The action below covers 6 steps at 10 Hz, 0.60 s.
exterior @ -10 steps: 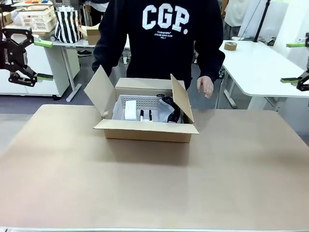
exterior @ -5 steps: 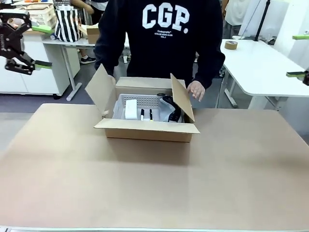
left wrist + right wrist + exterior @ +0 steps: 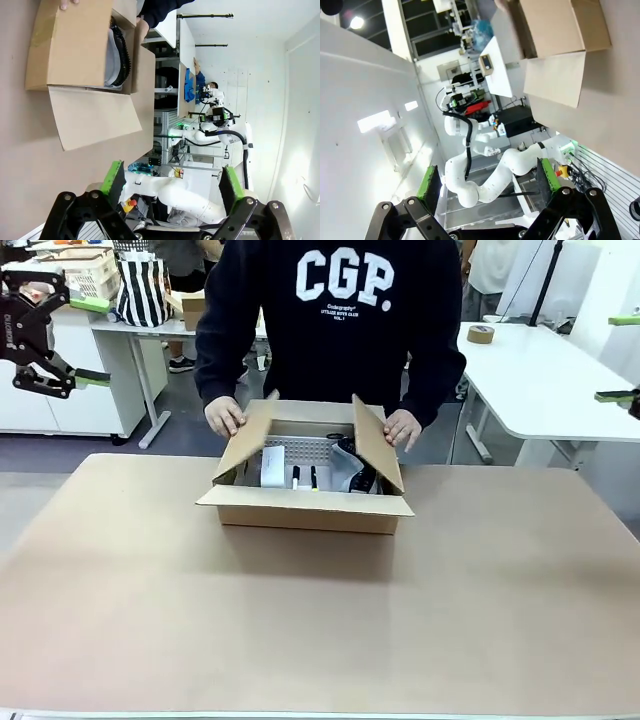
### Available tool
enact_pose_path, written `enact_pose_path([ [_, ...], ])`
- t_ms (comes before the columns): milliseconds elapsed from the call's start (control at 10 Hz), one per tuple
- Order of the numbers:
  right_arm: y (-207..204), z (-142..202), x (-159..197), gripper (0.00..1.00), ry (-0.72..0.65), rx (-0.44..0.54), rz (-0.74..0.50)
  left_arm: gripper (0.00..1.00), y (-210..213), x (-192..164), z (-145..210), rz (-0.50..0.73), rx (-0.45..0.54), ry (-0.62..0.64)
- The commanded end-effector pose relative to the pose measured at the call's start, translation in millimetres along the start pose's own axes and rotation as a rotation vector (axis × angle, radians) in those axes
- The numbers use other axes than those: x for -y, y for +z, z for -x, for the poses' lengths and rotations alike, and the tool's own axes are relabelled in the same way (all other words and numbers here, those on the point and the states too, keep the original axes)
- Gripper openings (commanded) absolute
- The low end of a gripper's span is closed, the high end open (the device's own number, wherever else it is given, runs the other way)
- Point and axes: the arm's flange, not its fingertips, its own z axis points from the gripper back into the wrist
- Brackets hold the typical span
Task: Pack the gift set into the box.
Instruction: Press and hold the closed box until the human finishes sealing it.
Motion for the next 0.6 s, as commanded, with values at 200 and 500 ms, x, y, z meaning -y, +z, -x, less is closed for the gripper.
enact_pose_path([
  [200, -1.3, 0.3, -4.3, 1.00, -0.006, -0.001, -0.031, 1.00, -1.7, 1.2, 1.4, 0.027, 0.004, 0.001],
  [500, -1.3, 0.3, -4.3, 1.00, -0.006, -0.001, -0.031, 1.00, -1.7, 1.2, 1.4, 0.027, 0.004, 0.001],
])
